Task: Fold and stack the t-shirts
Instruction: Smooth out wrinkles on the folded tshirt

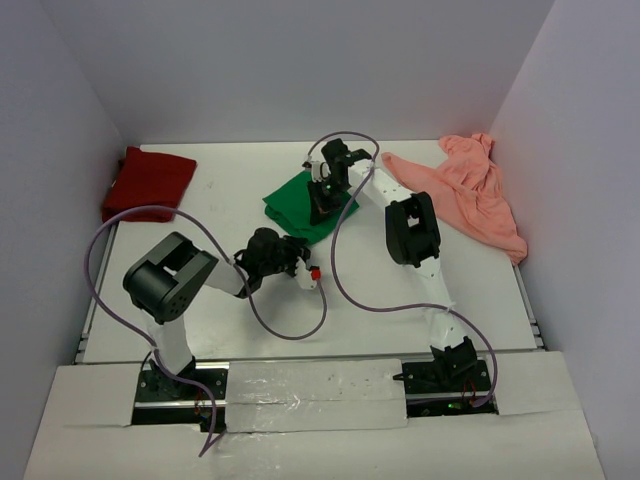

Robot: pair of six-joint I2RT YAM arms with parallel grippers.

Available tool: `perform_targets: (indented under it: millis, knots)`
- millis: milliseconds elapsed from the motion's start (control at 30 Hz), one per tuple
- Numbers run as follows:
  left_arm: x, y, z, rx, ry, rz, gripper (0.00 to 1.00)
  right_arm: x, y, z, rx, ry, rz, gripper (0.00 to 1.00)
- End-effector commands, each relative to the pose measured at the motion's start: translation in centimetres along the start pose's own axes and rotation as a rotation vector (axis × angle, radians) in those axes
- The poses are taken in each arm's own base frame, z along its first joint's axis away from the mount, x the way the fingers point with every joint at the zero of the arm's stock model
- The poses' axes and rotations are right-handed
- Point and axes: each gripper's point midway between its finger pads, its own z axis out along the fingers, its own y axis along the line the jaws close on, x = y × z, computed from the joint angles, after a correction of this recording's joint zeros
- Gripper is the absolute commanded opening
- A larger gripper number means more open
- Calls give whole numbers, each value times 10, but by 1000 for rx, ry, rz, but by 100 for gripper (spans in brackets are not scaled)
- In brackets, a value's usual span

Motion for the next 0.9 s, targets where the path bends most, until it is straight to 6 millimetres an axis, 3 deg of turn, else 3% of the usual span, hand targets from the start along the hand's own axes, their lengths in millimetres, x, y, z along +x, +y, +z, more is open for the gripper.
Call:
perform_targets:
  millis: [0, 33, 133, 367, 467, 500, 533, 700, 867]
  knots:
    - [-7, 19, 8, -52, -39, 67, 39, 8, -15, 1, 33, 29, 25, 0]
    - [-9, 30, 7, -101, -49, 89, 38, 8, -15, 1, 31, 29, 23, 0]
    - [-8, 31, 8, -114, -49, 100, 38, 8, -14, 1, 25, 31, 25, 0]
    - [-7, 23, 13, -90, -53, 138, 35, 8, -12, -1, 16, 30, 25, 0]
    - [-4, 20, 18, -78, -51, 139, 15, 8, -11, -2, 11, 29, 25, 0]
    - [-4, 21, 19, -85, -56, 134, 2, 9, -12, -2, 10, 29, 27, 0]
    - [-6, 21, 19, -90, -62, 132, 0, 8, -12, -3, 9, 27, 28, 0]
    - [-5, 22, 21, -78, -59, 107, 0, 7, -12, -6, 5, 21, 29, 0]
    - [-9, 17, 6, -76, -50, 86, 0, 6, -14, -6, 5, 17, 31, 0]
